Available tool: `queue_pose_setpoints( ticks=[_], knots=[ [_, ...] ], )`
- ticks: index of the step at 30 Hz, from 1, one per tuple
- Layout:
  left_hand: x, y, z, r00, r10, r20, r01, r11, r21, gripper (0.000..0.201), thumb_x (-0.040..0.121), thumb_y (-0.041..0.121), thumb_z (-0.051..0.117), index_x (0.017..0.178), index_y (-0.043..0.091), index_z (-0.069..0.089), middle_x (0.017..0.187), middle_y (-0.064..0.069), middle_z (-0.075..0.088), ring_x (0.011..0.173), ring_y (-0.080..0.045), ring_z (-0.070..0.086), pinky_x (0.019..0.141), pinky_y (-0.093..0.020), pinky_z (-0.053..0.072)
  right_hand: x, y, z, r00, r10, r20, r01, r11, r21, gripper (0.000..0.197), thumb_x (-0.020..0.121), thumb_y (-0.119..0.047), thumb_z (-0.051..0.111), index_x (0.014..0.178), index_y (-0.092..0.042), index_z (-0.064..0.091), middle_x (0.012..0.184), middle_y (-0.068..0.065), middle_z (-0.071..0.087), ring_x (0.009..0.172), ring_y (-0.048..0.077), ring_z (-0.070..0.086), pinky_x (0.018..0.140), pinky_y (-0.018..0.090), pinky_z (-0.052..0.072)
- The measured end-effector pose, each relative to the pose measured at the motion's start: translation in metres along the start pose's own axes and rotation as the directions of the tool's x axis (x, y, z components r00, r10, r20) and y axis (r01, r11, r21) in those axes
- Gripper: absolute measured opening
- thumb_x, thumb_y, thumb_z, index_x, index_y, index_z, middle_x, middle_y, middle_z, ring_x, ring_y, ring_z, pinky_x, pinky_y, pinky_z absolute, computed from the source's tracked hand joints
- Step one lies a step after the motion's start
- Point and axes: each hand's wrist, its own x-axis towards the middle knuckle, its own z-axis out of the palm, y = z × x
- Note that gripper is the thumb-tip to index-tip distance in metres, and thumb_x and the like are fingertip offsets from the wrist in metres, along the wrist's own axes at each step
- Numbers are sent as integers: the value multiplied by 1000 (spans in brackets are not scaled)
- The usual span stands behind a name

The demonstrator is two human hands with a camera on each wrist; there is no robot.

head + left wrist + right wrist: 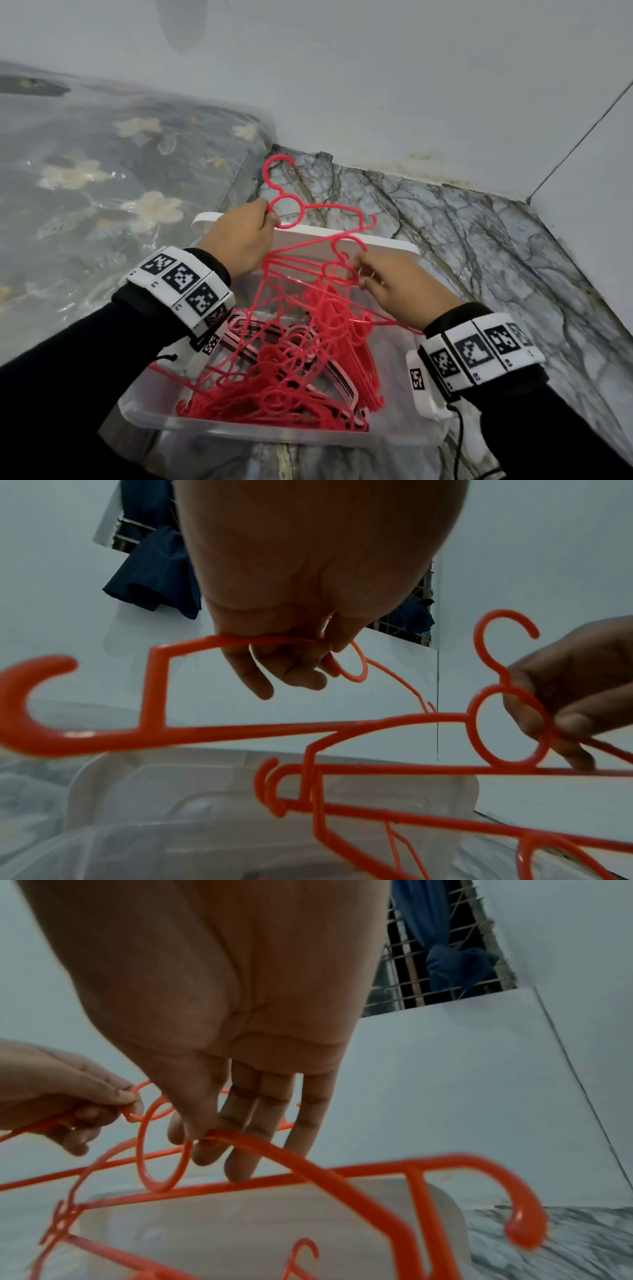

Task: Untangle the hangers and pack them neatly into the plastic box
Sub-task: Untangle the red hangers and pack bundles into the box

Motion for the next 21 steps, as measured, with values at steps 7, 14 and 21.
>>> queue_pose_setpoints(
  ticks=[7, 14, 21],
  knots=[
    [-9, 1, -10, 999, 20, -27, -21, 1000, -11, 24, 100, 22, 38, 99, 11, 60, 83, 3, 54, 84, -21, 52, 75, -31, 38, 5, -5, 24, 994, 35, 106, -23, 994, -109, 28, 89, -3, 44, 110, -15, 57, 104, 7, 64, 97, 26, 60, 81, 35, 47],
    [-10, 1, -12, 998, 42, 55, -50, 987, 153, 25, 100, 28, 36, 97, 17, 58, 99, -4, 64, 93, -29, 58, 85, -47, 46, 12, -21, 59, 965, -29, 262, 77, 981, -176, 27, 92, -5, 41, 112, -16, 55, 112, 9, 62, 105, 29, 58, 82, 40, 48],
    [-3, -5, -8, 995, 24, 101, -34, 995, 92, 20, 100, 27, 39, 87, 19, 52, 76, 7, 51, 78, -21, 46, 69, -31, 34, 20, -17, 21, 994, -102, 42, 97, 988, 116, 17, 92, -3, 49, 104, -9, 60, 102, 5, 64, 93, 18, 57, 77, 22, 36]
  ],
)
